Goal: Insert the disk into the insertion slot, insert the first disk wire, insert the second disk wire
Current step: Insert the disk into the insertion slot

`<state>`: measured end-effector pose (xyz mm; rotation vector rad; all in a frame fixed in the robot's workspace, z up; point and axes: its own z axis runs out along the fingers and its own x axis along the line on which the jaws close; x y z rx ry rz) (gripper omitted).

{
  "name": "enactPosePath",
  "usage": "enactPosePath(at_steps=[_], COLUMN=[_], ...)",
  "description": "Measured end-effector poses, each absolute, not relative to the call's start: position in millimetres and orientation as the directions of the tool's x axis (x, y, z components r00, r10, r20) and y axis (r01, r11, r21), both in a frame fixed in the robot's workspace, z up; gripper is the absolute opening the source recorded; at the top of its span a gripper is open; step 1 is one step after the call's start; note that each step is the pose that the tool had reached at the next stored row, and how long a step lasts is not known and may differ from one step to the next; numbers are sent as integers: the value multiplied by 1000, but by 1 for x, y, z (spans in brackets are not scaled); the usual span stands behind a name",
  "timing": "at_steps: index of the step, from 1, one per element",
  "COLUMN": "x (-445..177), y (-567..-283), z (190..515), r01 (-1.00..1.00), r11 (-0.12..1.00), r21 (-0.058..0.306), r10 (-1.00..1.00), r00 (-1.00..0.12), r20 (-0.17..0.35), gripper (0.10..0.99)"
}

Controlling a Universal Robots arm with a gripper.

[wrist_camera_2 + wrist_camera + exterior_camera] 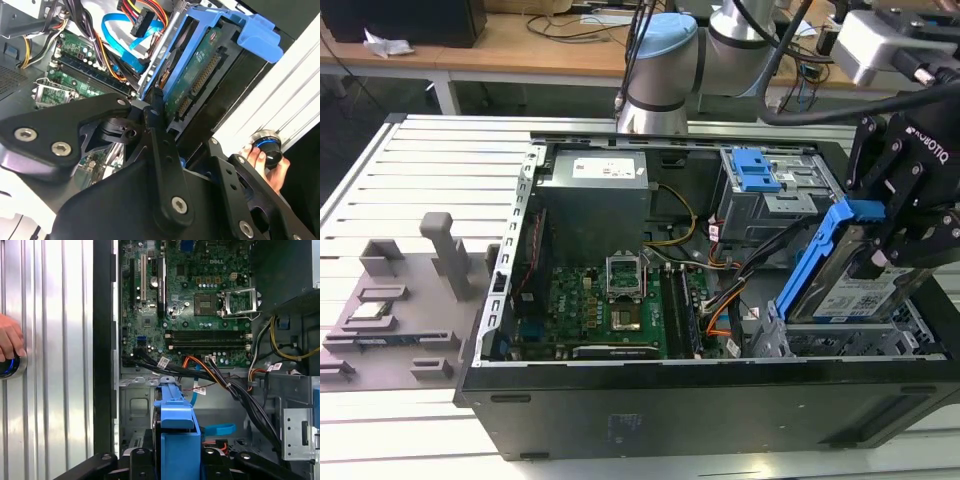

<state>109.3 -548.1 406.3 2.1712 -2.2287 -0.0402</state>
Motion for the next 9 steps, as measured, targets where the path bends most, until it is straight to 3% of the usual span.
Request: enactPosePath(at_steps=[9], x=[109], y=[-548], z=[392], r01=[-999], r11=[26], r21=[39], r10=[-1000], r00=[-26], r20=[4], gripper=[361])
